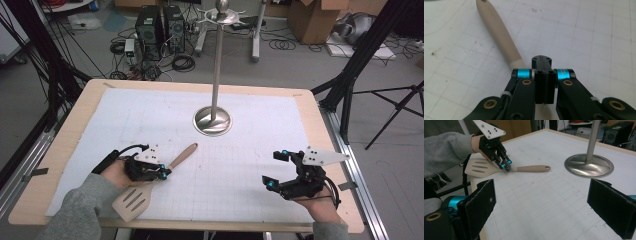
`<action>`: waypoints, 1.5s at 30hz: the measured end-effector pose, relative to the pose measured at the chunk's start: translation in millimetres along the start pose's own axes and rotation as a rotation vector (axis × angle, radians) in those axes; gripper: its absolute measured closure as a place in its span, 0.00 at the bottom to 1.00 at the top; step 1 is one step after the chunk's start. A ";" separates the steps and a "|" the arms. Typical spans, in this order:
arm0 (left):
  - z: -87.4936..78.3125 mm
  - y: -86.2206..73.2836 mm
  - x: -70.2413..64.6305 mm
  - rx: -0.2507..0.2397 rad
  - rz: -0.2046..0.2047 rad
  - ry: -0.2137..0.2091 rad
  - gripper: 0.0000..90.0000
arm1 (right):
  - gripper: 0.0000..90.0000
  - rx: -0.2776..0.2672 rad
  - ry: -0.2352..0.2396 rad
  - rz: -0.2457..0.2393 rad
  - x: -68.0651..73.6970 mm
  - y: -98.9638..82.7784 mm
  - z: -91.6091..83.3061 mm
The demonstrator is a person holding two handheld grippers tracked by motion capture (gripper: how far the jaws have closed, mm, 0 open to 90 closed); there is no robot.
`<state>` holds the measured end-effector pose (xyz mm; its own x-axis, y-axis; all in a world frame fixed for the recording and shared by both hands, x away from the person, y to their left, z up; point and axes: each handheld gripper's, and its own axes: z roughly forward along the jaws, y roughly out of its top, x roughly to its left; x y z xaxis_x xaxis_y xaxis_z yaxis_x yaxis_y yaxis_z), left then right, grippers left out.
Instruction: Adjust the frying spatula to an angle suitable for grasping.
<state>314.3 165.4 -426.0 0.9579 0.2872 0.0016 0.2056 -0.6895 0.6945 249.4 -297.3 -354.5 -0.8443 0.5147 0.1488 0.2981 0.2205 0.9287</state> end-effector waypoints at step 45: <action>-20.9 -11.7 39.0 -0.079 -0.248 0.115 1.00 | 0.08 0.033 0.006 -0.004 -0.7 -1.9 9.5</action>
<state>345.0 198.5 -419.0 0.8503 0.5174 -0.0964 0.4099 -0.5361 0.7380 253.7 -290.2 -359.6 -0.8481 0.5089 0.1472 0.3093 0.2502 0.9175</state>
